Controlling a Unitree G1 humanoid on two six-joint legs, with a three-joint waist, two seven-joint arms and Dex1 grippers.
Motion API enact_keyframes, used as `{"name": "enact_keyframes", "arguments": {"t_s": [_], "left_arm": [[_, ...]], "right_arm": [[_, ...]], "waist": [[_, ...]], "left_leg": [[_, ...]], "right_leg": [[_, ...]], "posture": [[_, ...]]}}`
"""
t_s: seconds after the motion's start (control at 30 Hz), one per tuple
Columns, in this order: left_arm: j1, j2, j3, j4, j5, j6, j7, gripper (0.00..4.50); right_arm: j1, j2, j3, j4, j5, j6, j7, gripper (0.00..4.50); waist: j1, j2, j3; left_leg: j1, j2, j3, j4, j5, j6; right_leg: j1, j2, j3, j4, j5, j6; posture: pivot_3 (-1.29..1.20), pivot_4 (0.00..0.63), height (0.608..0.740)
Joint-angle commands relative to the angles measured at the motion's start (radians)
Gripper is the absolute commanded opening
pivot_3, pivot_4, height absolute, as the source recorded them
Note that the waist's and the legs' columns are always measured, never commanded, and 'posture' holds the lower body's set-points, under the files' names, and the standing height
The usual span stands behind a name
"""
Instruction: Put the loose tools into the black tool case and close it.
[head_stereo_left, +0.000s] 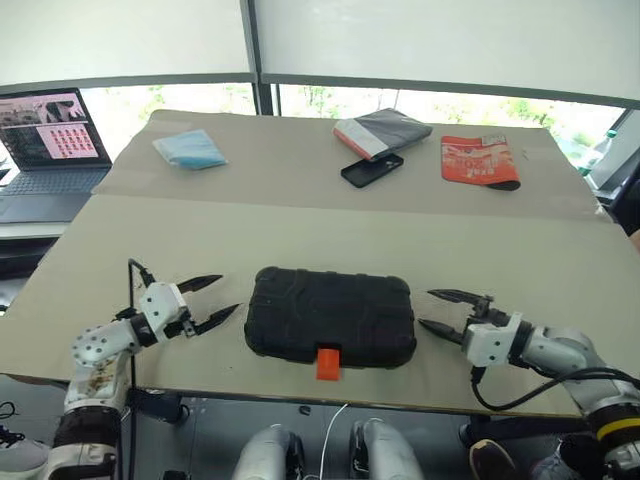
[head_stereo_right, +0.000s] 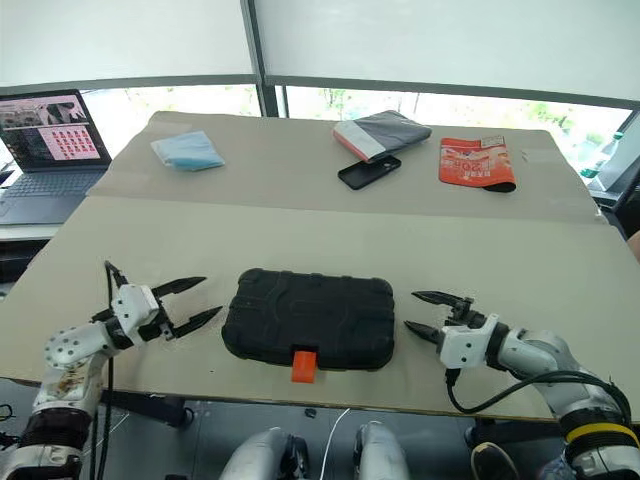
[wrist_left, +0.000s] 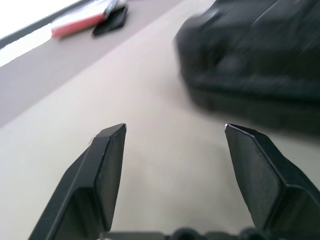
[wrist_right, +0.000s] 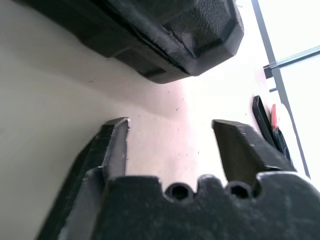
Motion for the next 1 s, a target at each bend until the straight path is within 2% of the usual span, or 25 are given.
{"name": "enact_keyframes", "arguments": {"t_s": [0.03, 0.13, 0.2, 0.27, 0.33, 0.4, 0.67, 0.87, 1.0], "left_arm": [[-0.067, 0.008, -0.015, -0.009, -0.015, 0.073, 0.003, 3.26], [-0.123, -0.006, -0.041, -0.017, -0.017, 0.127, -0.004, 2.60], [-0.186, -0.021, -0.071, -0.013, -0.012, 0.186, -0.010, 1.79], [-0.252, -0.037, -0.103, 0.003, 0.005, 0.238, -0.006, 1.04], [-0.327, -0.055, -0.140, 0.041, 0.034, 0.278, -0.001, 0.38], [-0.399, -0.077, -0.173, 0.101, 0.061, 0.286, -0.001, 0.02], [-0.527, -0.090, -0.274, 0.281, 0.142, 0.285, -0.123, 0.02], [-0.488, -0.078, -0.260, 0.247, 0.090, 0.320, -0.238, 0.02], [-0.422, -0.066, -0.218, 0.159, 0.041, 0.394, -0.239, 0.02]], "right_arm": [[0.121, -0.050, -0.040, -0.177, 0.274, 0.201, 0.136, 2.46], [0.236, -0.093, -0.087, -0.334, 0.422, 0.354, 0.201, 1.57], [0.332, -0.140, -0.104, -0.465, 0.491, 0.453, 0.253, 0.75], [0.409, -0.172, -0.114, -0.588, 0.542, 0.552, 0.283, 0.13], [0.442, -0.178, -0.092, -0.686, 0.539, 0.621, 0.287, 0.00], [0.424, -0.155, -0.040, -0.745, 0.503, 0.677, 0.281, 0.00], [0.225, 0.002, 0.127, -0.746, 0.311, 0.865, 0.220, 0.00], [0.087, 0.105, 0.115, -0.644, 0.226, 0.890, 0.169, 0.00], [-0.041, 0.162, 0.096, -0.480, 0.147, 0.843, 0.116, 0.00]], "waist": [[0.005, 0.000, 0.000], [0.015, 0.000, 0.000], [0.014, 0.001, 0.000], [0.014, 0.000, 0.001], [0.014, -0.002, 0.001], [0.014, -0.004, 0.002], [0.010, -0.008, 0.004], [0.009, -0.010, 0.005], [0.002, -0.010, 0.005]], "left_leg": [[0.000, 0.000, 0.000, 0.000, 0.000, 0.001], [-0.001, -0.001, -0.001, 0.002, -0.001, 0.003], [-0.002, -0.002, -0.001, 0.002, -0.003, 0.005], [-0.001, -0.003, -0.001, 0.002, -0.003, 0.006], [-0.001, -0.003, -0.002, 0.002, -0.003, 0.006], [-0.002, -0.003, -0.002, 0.002, -0.003, 0.007], [-0.007, -0.003, -0.001, 0.005, -0.002, 0.011], [-0.021, -0.003, -0.002, 0.012, 0.001, 0.015], [-0.021, -0.003, -0.002, 0.016, 0.001, 0.015]], "right_leg": [[0.001, 0.000, 0.000, -0.001, 0.000, 0.000], [0.001, -0.003, -0.002, -0.001, 0.001, 0.002], [0.001, -0.004, -0.002, -0.002, 0.002, 0.004], [0.002, -0.004, -0.001, -0.002, 0.002, 0.005], [0.002, -0.004, -0.002, -0.003, 0.002, 0.005], [0.002, -0.003, -0.002, -0.003, 0.002, 0.005], [-0.003, -0.001, -0.002, -0.003, 0.003, 0.006], [-0.015, -0.002, -0.002, 0.001, 0.004, 0.007], [-0.015, -0.002, -0.002, 0.002, 0.005, 0.008]], "posture": [[0.00, 0.150, 0.740], [0.00, 0.150, 0.740], [0.00, 0.150, 0.740], [0.00, 0.150, 0.740], [0.00, 0.150, 0.740], [0.00, 0.150, 0.740], [0.00, 0.150, 0.740], [0.00, 0.150, 0.740], [0.00, 0.150, 0.740]]}}
